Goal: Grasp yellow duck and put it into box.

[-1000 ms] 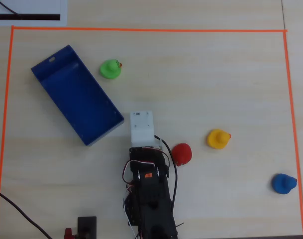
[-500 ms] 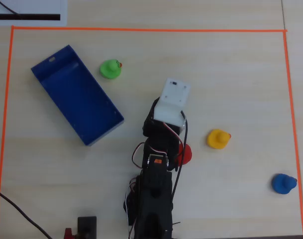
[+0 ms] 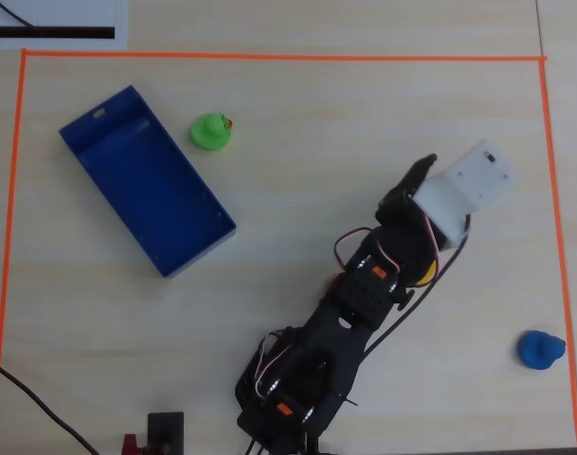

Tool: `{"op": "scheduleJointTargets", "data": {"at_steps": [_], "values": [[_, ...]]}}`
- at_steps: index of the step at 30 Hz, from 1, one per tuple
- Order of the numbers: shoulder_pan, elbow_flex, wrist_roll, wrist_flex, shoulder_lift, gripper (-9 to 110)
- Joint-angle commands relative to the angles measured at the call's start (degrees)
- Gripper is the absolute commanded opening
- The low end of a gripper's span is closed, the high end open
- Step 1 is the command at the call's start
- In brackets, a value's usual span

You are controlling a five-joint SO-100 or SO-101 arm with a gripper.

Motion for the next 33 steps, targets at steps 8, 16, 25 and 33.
{"op": "scheduleJointTargets", "data": {"at_steps": [8,16,25,33], "values": [[13.1,-0.9,-9.1,2.2,-9.8,18],[13.1,6.9,-12.7,-0.5,-10.3,23],[14.9,6.1,-14.5,-1.6,-15.8,25],[17.1,10.6,-16.9,-1.6,-15.8,25]]}}
